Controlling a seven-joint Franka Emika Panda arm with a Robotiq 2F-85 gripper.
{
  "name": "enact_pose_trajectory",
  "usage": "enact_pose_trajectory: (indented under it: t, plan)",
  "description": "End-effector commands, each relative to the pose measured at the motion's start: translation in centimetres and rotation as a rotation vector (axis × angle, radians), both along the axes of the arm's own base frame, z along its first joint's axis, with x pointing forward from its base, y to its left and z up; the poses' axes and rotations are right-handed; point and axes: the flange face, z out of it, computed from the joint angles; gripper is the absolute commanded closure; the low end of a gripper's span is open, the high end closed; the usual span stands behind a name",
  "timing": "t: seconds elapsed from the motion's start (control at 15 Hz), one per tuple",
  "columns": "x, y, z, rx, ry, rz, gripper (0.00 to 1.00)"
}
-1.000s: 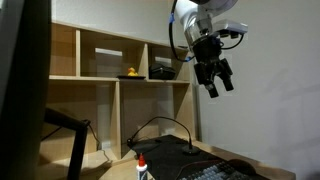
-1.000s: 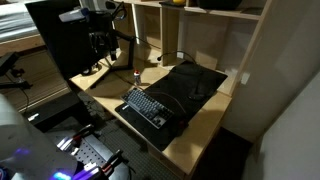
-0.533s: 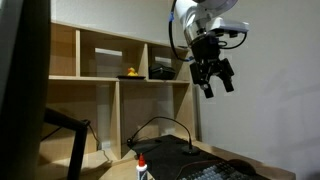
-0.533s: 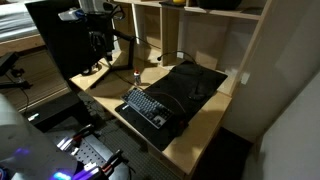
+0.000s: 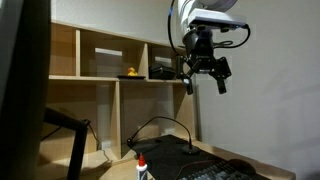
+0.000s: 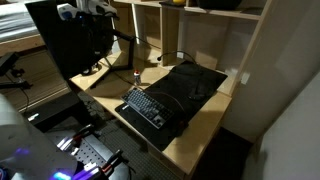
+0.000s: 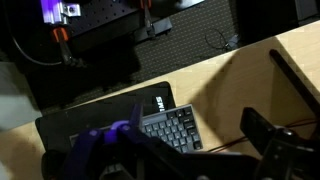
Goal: Push the escape key on the keyboard
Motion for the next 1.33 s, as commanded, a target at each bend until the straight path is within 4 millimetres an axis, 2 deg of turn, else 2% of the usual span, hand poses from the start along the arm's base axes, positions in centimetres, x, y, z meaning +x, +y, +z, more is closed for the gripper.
enact_pose_trajectory:
  t: [0.0, 0.53, 0.6, 0.87, 1.0, 1.27]
  plan:
    - [0.0, 0.0, 0.1, 0.001, 0.0, -0.002, 0.0]
    - [2.1, 1.6, 0.8, 0.163, -0.187, -0.435, 0.0]
    - [2.3, 1.3, 1.2, 0.13, -0.16, -0.354, 0.0]
    - [2.5, 1.6, 1.1, 0.146, -0.177, -0.414, 0.0]
    - [2.6, 2.3, 1.2, 0.179, -0.182, -0.591, 0.0]
    - [3.1, 3.9, 1.6, 0.216, -0.199, -0.818, 0.0]
